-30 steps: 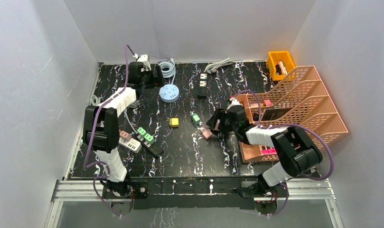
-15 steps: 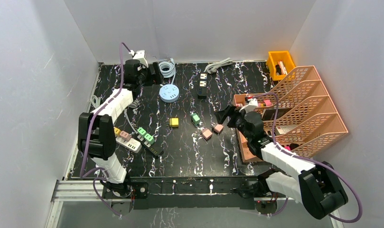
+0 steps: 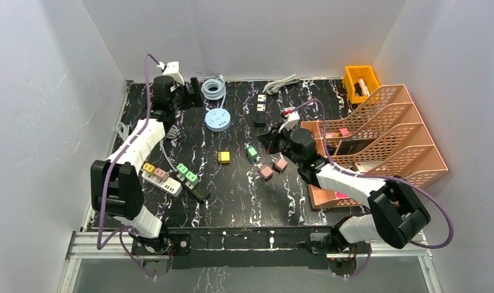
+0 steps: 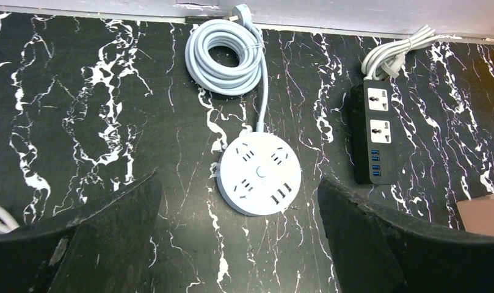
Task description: Pull the plug off the socket
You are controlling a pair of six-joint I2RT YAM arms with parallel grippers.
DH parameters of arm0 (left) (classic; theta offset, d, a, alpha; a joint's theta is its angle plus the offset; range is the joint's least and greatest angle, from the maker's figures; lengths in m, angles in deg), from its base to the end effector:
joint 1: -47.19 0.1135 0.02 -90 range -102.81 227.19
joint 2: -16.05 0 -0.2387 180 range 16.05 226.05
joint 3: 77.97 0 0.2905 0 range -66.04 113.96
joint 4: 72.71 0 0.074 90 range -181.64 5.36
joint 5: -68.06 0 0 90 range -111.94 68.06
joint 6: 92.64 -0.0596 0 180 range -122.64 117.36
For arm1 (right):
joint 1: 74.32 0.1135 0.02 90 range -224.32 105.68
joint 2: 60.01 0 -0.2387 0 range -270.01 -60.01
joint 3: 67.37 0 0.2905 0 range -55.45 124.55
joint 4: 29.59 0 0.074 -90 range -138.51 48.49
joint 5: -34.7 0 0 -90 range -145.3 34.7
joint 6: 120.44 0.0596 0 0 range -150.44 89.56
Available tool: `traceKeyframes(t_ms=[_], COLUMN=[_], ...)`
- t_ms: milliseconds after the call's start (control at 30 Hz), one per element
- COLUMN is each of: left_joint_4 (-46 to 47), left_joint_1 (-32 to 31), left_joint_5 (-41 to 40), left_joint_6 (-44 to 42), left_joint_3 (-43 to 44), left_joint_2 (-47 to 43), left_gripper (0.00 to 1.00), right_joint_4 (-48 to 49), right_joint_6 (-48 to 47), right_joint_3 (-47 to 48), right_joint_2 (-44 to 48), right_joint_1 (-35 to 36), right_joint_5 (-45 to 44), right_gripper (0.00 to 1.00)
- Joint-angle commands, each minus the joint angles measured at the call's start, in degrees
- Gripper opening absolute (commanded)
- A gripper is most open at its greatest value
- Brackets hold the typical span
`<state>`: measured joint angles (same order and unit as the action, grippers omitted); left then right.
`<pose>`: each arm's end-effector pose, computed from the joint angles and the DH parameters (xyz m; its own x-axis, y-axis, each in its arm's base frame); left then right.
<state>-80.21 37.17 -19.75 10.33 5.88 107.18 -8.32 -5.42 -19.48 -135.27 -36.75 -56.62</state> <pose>0.4349 -0.0791 0.2813 -0.2920 -0.1762 -0.9401 0.1485 0.9626 -0.2265 0.2783 0.2124 0.1966 -0.3265 0.2823 -0.9021 -0.5003 0.7581 0.4183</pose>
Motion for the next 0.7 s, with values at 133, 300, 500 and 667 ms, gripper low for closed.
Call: traceKeyframes(t_ms=[133, 300, 500, 667], left_joint_4=[-1.0, -1.2, -1.7, -2.6], left_joint_1=[1.0, 1.7, 2.9, 3.7], left_joint_5=[-2.7, -3.0, -4.7, -6.2], left_joint_6=[-1.5, -1.5, -1.5, -1.9], left_joint_3=[-1.6, -1.9, -2.7, -3.0], left_joint_2=[-6.4, -7.7, -9.1, -9.8], left_gripper=[0.98, 0.98, 0.98, 0.99], right_joint_4=[-0.2, 0.2, -5.8, -10.6], right_joint_6=[-10.4, -13.7, -14.9, -16.8], right_joint_3=[9.5, 14.3, 24.3, 33.3], right_joint_2=[-6.6, -12.5, -21.6, -30.0], right_joint_1=[8.4, 11.8, 14.9, 18.5], right_joint_5=[-6.7, -7.1, -5.8, -9.3], right_gripper=[0.0, 0.0, 0.0, 0.8])
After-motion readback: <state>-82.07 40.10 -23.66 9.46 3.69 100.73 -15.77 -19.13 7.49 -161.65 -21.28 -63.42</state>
